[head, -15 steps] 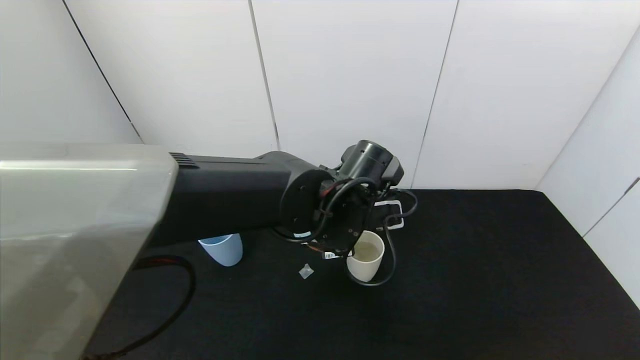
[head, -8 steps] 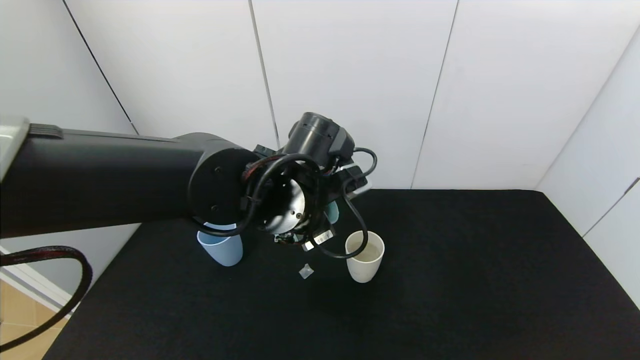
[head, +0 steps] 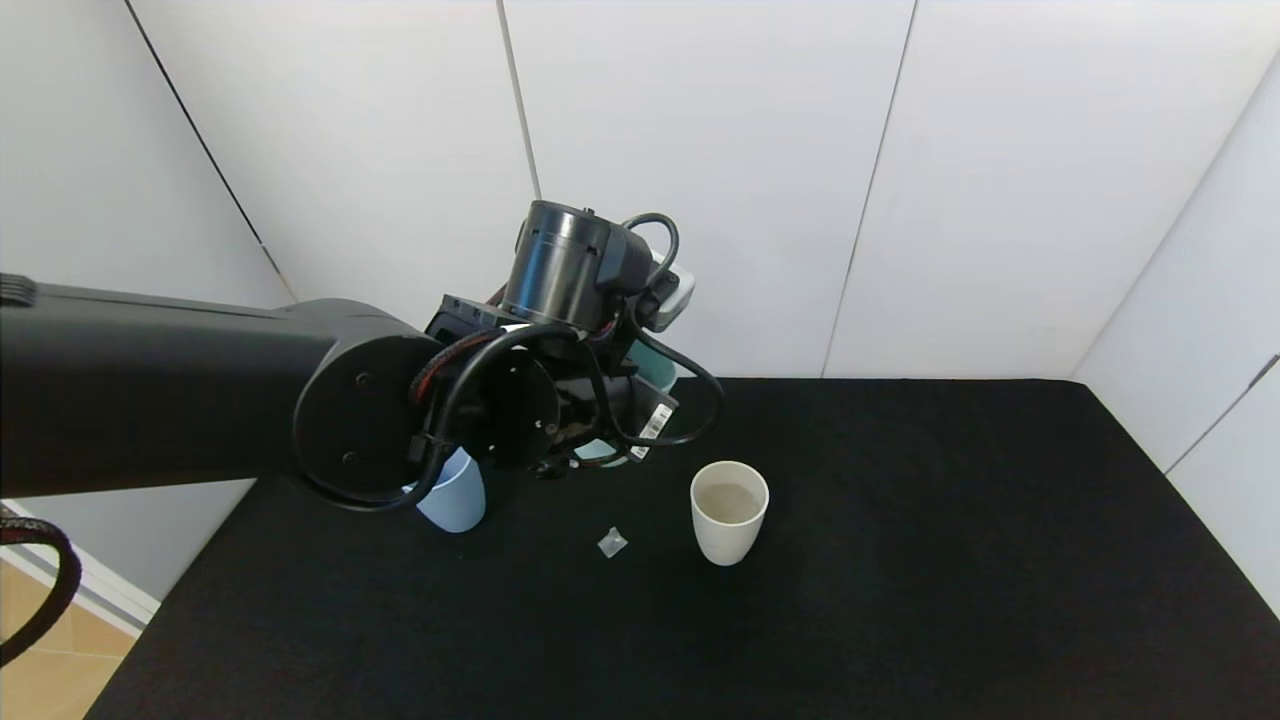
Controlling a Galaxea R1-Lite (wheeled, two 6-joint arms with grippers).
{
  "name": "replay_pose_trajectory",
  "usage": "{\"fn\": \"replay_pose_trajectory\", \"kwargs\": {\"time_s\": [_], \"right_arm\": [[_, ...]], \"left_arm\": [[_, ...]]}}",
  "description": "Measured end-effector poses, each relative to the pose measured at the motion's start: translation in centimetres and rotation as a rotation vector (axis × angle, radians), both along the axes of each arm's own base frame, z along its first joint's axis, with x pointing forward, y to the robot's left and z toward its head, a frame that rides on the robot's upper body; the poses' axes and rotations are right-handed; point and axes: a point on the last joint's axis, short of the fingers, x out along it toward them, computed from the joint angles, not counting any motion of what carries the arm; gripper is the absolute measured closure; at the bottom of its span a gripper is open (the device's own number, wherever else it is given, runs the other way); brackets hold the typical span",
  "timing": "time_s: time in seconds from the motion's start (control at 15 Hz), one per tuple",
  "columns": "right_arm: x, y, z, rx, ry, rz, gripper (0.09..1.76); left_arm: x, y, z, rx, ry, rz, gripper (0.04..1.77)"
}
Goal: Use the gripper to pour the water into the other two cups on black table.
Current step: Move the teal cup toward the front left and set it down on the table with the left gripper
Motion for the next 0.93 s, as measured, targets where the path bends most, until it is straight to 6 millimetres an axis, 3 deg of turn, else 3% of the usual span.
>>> {"fn": "replay_pose_trajectory", "kwargs": {"time_s": [0.33, 0.93], "right_arm": [[0.0, 0.0, 0.0, 0.000, 0.000, 0.000, 0.14], [0.0, 0.0, 0.0, 0.000, 0.000, 0.000, 0.14]], "left_arm": [[0.3, 1.0, -0.6, -0.236, 0.058, 0.145, 0.64], [0.8, 2.9, -4.9, -0.374, -0.040, 0.161, 0.64]]}}
